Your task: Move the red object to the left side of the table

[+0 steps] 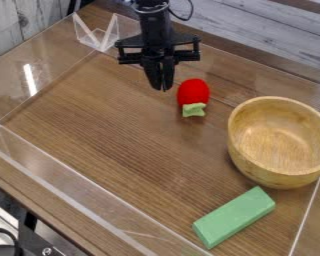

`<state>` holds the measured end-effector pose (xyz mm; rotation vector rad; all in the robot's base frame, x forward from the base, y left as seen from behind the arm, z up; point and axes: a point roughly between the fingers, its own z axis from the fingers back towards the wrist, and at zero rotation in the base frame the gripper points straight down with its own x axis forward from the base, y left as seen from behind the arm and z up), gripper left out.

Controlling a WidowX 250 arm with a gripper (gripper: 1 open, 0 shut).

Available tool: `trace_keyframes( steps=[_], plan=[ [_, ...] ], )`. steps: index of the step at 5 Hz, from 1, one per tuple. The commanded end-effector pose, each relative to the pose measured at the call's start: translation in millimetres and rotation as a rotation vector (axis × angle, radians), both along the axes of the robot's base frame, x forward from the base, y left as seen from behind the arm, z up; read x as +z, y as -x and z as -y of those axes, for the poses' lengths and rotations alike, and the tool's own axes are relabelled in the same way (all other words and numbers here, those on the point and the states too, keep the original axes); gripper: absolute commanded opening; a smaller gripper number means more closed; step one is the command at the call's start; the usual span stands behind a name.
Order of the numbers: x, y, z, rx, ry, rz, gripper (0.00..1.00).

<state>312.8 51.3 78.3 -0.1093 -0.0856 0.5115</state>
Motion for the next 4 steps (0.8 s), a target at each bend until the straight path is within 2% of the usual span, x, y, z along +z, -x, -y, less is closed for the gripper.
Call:
trace_keyframes(
  steps=[1, 2, 3, 4],
  plan=[
    [8.3, -8.0, -4, -0.043, -0.028, 0.056, 1.0],
    [2.5, -7.2, -8, -0.084, -0.049, 0.059, 1.0],
    [-1.2, -18.4, -9, -0.057, -0.051, 0.059, 1.0],
    [-7.4, -34.7, -11, -0.024, -0.046, 0.06, 1.0]
  ],
)
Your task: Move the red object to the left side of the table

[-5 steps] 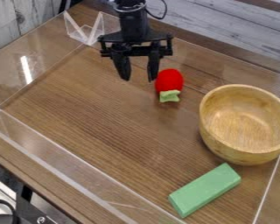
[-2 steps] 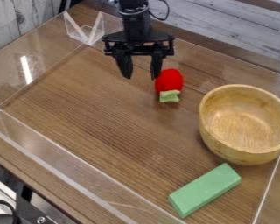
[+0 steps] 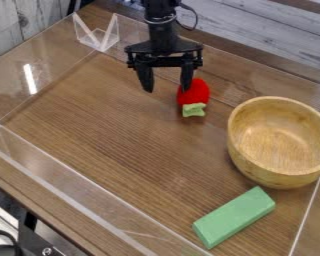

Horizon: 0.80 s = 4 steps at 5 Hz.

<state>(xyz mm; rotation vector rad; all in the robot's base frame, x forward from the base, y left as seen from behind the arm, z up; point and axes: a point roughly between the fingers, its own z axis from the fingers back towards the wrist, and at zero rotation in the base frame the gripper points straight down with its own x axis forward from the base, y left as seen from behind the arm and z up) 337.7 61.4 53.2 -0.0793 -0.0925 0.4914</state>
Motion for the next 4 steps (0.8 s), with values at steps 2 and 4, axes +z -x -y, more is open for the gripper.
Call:
trace_keyframes(
  steps=[2, 4],
  plan=[
    [7.3, -3.0, 10, -0.087, -0.013, 0.044, 1.0],
    [-2.9, -4.6, 15, -0.192, -0.015, 0.024, 1.0]
  ],
)
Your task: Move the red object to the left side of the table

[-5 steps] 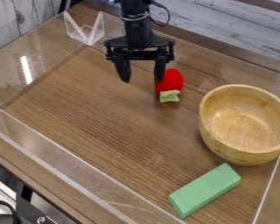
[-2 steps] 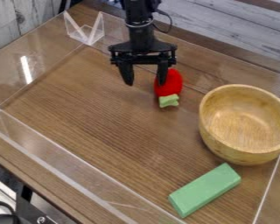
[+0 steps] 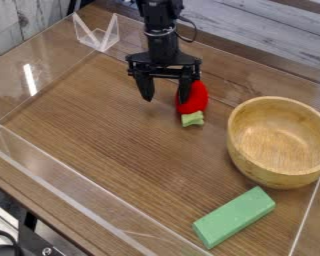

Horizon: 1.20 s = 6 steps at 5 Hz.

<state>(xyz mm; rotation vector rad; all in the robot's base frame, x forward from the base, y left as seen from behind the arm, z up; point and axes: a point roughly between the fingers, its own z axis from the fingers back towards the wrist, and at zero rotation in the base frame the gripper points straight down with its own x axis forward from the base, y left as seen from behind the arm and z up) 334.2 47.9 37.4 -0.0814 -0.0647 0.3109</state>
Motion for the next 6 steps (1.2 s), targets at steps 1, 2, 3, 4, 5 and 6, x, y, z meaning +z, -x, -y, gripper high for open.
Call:
trace_keyframes(
  steps=[1, 2, 3, 4, 5, 6],
  plan=[
    [5.4, -8.6, 9, -0.054, -0.012, 0.034, 1.0],
    [-6.1, -16.2, 15, 0.002, -0.015, 0.023, 1.0],
    [-11.3, -22.8, 19, 0.061, -0.016, 0.02, 0.0],
    [1.2, -30.4, 21, 0.05, -0.005, 0.03, 0.0],
    [24.8, -35.5, 20, 0.048, 0.015, 0.057, 0.0],
    [41.1, -29.8, 10, 0.094, 0.037, 0.084, 0.0]
  ],
)
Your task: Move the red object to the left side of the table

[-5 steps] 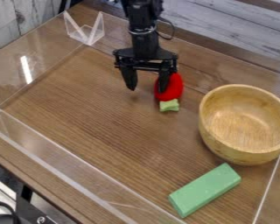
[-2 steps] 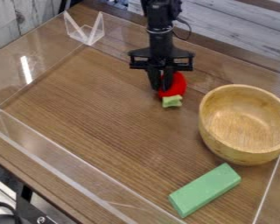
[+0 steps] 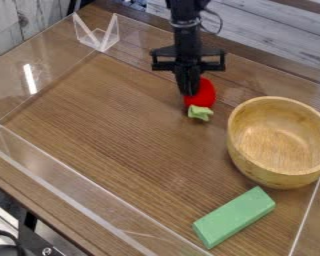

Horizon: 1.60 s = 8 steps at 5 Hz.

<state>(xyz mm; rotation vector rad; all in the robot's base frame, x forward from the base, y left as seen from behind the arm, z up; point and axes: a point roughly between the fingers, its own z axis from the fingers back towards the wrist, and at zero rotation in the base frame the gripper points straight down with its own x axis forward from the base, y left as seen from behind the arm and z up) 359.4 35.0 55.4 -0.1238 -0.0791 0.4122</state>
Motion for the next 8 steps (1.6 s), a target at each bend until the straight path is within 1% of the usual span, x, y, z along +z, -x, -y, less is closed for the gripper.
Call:
trace_keyframes(
  steps=[1, 2, 3, 4, 6, 7, 8],
  plan=[
    [37.8, 3.8, -16, 0.045, 0.009, 0.089, 0.0],
    [57.2, 10.9, -31, 0.073, 0.019, 0.104, 0.0],
    [65.0, 24.3, -51, 0.097, 0.007, 0.099, 0.0],
    [63.2, 34.2, -67, 0.14, -0.005, 0.094, 0.0],
    [49.3, 45.7, -89, 0.178, -0.043, 0.079, 0.0],
    [44.6, 65.8, -98, 0.155, -0.06, 0.074, 0.0],
    [37.6, 81.2, -108, 0.129, -0.073, 0.074, 0.0]
  ],
)
